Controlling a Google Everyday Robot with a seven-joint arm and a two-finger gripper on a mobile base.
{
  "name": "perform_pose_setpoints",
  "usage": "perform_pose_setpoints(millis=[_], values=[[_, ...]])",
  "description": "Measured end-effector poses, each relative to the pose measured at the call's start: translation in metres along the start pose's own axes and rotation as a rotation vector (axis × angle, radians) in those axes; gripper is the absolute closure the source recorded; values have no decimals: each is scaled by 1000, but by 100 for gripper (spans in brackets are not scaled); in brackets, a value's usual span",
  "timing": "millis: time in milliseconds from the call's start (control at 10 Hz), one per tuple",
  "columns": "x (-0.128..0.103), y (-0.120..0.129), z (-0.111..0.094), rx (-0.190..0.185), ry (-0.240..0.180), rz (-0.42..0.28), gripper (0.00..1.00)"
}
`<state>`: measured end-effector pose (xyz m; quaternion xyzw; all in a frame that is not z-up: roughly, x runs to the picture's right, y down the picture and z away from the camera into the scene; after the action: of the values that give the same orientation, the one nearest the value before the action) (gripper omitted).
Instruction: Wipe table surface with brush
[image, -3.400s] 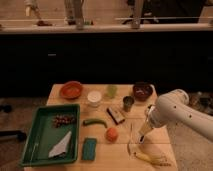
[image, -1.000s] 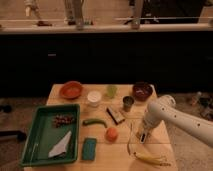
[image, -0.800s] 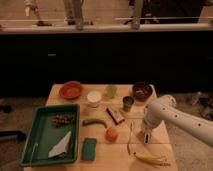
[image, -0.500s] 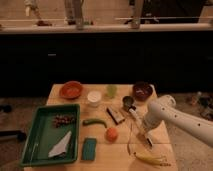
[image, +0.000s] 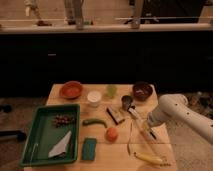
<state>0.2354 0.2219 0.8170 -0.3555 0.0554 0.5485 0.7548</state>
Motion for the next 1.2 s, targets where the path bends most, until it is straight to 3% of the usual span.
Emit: perform_pose_setpoints(millis=[400, 900, 1200], values=[[-6, -1, -20, -12, -16, -48, 100], [-14, 3, -71, 11, -16, -199, 100], [-8, 0, -85, 69, 48, -302, 100]])
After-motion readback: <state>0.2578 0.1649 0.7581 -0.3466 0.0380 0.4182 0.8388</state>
